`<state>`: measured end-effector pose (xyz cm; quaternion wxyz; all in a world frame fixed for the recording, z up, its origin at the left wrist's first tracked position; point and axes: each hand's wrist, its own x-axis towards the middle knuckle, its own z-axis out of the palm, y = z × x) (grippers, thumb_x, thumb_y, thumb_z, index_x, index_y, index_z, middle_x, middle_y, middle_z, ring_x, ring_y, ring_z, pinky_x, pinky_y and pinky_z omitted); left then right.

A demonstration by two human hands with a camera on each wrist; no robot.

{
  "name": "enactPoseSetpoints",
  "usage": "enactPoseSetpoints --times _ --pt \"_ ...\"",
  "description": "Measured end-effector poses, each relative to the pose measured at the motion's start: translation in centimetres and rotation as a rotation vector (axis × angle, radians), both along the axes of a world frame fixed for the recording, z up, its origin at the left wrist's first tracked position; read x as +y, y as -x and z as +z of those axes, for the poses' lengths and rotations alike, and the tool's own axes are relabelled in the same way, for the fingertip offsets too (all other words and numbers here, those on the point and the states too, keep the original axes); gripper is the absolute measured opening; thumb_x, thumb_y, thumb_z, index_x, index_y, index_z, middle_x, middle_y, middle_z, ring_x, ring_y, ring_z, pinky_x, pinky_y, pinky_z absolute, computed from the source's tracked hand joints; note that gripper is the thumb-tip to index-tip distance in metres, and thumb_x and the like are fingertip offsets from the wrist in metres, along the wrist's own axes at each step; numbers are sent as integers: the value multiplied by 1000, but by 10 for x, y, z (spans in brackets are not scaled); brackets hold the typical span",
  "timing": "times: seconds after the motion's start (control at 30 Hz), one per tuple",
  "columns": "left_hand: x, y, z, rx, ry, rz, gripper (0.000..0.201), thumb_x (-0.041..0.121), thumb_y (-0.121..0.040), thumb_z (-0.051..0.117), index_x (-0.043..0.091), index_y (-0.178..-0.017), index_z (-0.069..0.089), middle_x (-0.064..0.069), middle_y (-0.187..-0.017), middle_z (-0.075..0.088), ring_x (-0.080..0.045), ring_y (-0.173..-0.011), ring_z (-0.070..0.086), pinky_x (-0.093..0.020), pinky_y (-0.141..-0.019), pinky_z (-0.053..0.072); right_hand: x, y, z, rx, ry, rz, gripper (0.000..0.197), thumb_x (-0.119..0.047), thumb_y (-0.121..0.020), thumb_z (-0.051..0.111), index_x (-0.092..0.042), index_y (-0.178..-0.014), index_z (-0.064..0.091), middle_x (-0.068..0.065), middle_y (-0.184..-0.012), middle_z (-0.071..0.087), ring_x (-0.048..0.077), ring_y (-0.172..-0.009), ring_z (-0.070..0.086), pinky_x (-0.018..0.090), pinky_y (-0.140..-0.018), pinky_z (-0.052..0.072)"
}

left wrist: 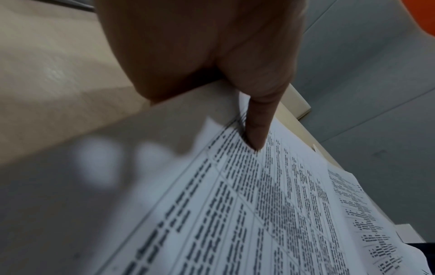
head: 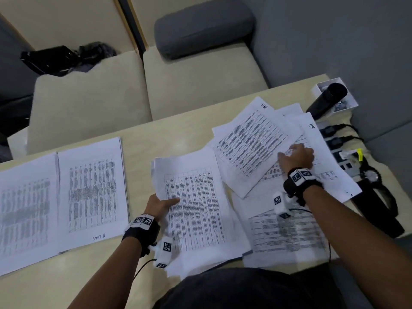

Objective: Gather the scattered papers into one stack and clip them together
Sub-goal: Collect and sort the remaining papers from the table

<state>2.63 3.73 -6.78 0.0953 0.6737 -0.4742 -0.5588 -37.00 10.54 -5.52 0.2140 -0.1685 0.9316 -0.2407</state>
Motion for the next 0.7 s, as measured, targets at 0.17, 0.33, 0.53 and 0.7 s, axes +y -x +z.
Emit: enactPoseSetpoints --times 0.17,0.33,0.53,0.7 --pt "-2 -4 -11 -28 3 -18 26 18 -75 82 7 -91 64 -9 -83 70 -24 -72 65 -31 -71 51 20 74 -9 -106 -185 -87 116 -59 -59 84 -13 -148 27 19 -155 22 40 -142 25 59 -110 32" --pt "-4 -2 -8 -70 -16 -34 23 19 -74 82 12 -76 61 -4 -71 67 -23 -64 64 -29 -64 51 5 83 -9 -61 -264 93 134 -68 -51 83 -26 -154 9 16 -160 12 38 -147 14 61 -114 22" --pt "-29 -11 -1 -176 43 103 24 9 -73 79 -2 -87 64 -22 -79 69 -35 -63 67 -44 -57 59 -14 88 -10 -13 -294 139 135 -64 -49 86 -27 -153 9 22 -156 14 40 -145 17 60 -112 25" --pt "-50 -27 -10 -235 1 54 37 18 -68 84 -2 -90 63 -25 -84 69 -40 -65 70 -59 -58 58 -30 88 -15 34 -279 148 134 -57 -43 91 -22 -149 18 24 -151 25 42 -140 25 60 -109 26"
